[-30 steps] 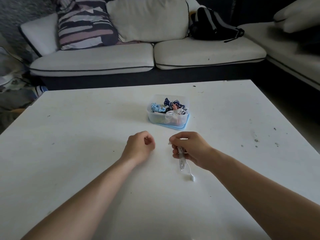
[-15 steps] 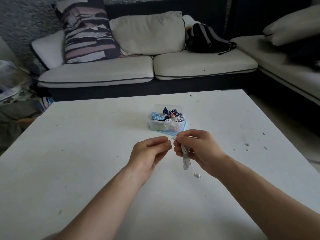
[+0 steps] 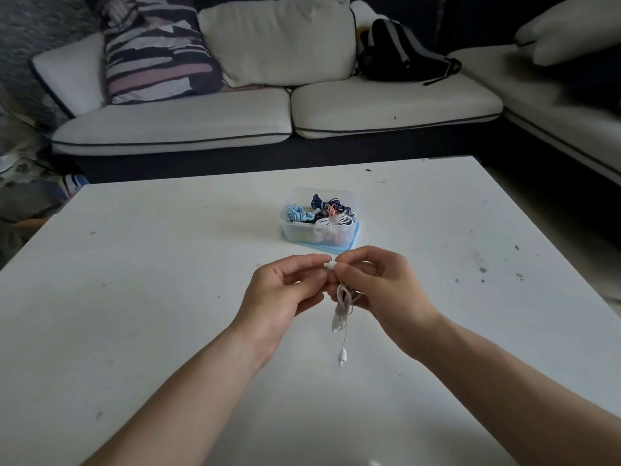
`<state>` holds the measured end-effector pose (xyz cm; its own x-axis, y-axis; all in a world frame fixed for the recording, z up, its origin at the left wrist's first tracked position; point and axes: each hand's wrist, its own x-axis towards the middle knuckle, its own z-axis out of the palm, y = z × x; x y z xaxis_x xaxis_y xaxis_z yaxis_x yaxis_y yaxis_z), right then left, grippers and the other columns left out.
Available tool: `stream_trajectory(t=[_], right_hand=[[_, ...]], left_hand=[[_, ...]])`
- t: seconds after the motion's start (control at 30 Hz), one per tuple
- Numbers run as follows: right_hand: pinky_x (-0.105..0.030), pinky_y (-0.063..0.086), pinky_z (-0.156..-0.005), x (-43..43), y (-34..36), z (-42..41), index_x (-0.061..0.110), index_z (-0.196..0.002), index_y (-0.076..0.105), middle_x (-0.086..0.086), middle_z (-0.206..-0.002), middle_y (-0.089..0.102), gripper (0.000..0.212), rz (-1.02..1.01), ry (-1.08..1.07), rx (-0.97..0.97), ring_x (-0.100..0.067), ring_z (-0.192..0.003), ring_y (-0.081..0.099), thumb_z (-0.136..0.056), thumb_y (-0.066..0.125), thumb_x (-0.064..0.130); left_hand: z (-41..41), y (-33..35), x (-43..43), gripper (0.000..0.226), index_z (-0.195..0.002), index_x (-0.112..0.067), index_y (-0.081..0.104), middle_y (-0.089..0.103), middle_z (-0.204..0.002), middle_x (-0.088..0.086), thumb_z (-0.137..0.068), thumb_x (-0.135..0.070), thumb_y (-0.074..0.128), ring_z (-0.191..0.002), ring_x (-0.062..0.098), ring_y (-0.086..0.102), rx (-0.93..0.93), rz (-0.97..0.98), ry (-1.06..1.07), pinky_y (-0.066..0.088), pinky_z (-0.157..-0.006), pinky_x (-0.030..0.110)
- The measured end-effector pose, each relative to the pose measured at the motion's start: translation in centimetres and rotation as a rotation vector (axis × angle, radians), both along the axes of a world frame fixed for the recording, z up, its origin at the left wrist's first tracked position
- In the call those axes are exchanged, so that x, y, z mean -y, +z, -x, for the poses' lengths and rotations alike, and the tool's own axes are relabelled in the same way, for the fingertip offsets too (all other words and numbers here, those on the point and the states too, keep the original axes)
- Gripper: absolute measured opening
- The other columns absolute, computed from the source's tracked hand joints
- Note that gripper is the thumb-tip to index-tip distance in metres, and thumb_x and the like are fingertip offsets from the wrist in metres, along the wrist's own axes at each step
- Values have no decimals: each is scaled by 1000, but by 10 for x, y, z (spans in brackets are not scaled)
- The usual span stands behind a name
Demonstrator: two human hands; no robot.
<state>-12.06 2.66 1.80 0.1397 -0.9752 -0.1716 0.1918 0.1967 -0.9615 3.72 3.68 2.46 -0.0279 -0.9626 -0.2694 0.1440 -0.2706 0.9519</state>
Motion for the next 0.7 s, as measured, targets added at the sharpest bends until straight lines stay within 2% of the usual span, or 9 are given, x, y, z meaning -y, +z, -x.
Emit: stream_trajectory(t=[0.07,0.2,0.33,0.5,0.7], right_hand=[[-42,59,-76,0,0,0,-5,-97,64,-17,-80,73,11,10,-13,1,-30,-73,71,-92,67,4],[-38,59,-70,2,4,3,-6,-94,65,-14,-76,69,9,30,-42,13,-28,-66,68,-92,67,3],[-34,56,-66,0,9,8,-2,-88,68,-14,-73,68,5,74,-28,20,-27,-66,66,-89,69,2],[-34,53,-64,-3,13,13,-3,-90,71,-18,-73,71,5,122,5,-26,-26,-65,65,-87,71,1],[-34,52,-63,-3,14,14,1,-85,72,-18,-74,71,3,150,21,-63,-27,-66,65,-87,70,0]], left_hand=[[-1,2,1,21,-98,-19,75,76,-95,6,-91,-5,61,-84,12,71,-37,-11,4,54,-73,20],[-1,7,3,20,-92,-16,77,72,-84,4,-90,-6,61,-78,12,67,-247,-87,45,54,-67,18],[0,9,1,18,-93,-10,74,74,-89,8,-79,-5,63,-82,17,72,-396,-125,41,57,-68,19],[1,12,-3,17,-78,-12,77,75,-90,13,-71,-4,65,-81,20,74,-420,-110,13,58,-68,19],[1,12,-3,20,-90,-6,70,75,-91,13,-71,-2,64,-81,21,74,-407,-108,28,59,-68,19]])
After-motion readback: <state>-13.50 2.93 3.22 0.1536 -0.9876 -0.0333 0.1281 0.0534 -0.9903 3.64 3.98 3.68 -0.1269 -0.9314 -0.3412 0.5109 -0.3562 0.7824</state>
